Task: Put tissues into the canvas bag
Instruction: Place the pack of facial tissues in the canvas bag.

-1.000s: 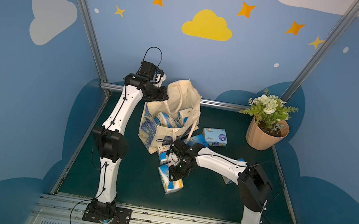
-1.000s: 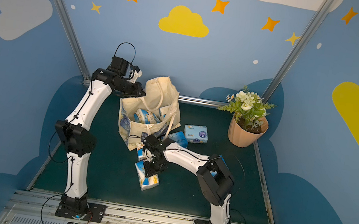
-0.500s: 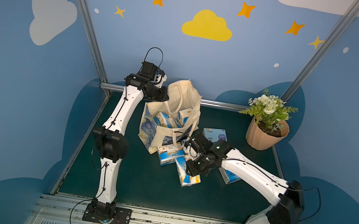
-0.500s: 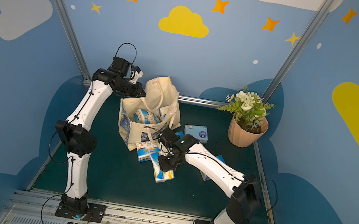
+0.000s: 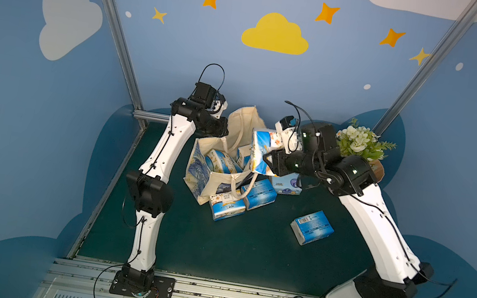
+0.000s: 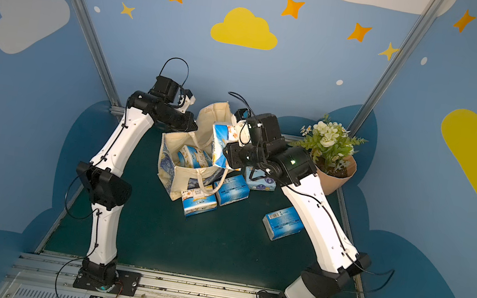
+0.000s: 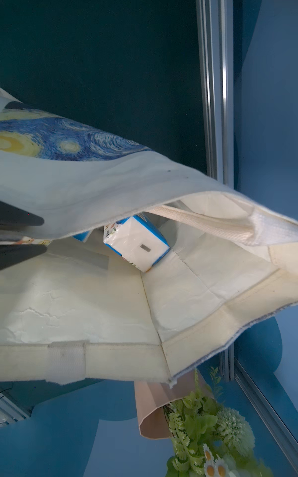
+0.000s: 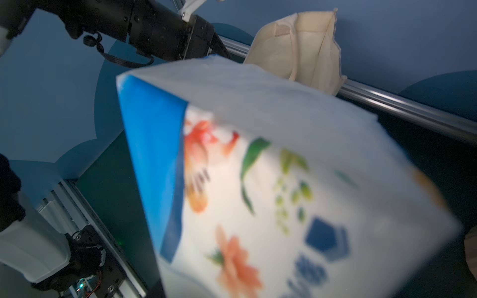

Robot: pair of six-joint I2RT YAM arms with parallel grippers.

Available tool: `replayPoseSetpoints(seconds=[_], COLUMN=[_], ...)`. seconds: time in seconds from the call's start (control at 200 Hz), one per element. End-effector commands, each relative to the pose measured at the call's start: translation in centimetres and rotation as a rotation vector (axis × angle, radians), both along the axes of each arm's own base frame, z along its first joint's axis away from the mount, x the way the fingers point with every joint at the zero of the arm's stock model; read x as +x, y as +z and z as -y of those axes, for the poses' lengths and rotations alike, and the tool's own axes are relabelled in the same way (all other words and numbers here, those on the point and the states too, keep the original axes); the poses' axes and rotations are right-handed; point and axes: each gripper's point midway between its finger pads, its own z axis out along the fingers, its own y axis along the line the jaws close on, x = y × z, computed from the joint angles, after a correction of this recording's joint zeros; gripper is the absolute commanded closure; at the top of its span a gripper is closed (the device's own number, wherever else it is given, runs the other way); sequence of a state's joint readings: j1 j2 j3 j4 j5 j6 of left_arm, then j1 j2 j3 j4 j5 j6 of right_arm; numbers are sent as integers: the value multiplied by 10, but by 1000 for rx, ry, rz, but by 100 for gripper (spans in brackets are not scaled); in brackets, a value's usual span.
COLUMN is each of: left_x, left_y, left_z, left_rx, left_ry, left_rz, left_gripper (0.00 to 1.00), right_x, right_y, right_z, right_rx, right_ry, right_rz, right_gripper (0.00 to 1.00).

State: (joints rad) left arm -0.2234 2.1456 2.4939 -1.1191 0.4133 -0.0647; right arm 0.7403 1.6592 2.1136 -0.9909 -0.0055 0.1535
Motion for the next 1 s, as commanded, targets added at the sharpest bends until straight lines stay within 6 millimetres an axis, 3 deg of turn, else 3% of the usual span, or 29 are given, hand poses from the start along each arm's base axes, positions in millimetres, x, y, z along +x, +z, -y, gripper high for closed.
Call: replayPoseSetpoints(seconds=[0.0, 0.135, 0.275, 0.476, 0.651, 0.836, 0.992], left_x=[-3, -2, 0, -1, -1, -1, -3], left_y=[0, 1, 4, 7, 6, 7, 12], left_z=[13, 17, 19, 18, 18, 19, 21], left_rx=[-13, -27, -30, -29, -29, -31, -37], left_ry=[-34, -43, -51, -51, -49, -43, -46], left_rz=[-9, -6, 8, 15, 10, 12, 21], left_gripper=[84, 84, 83, 83, 83, 83, 83], right_x=[40, 75, 102, 117, 126, 133, 130], right_y=[-9, -18, -48, -90, -106, -99, -52], right_z=[-23, -47, -54, -55, -53, -43, -10], right_rx=[-6, 20, -38, -120, -139, -121, -62], right_ry=[18, 29, -6, -20, -30, -47, -148], right_rz=[35, 50, 27, -21, -44, -34, 24], right_gripper=[53, 51, 48, 39, 36, 34, 31])
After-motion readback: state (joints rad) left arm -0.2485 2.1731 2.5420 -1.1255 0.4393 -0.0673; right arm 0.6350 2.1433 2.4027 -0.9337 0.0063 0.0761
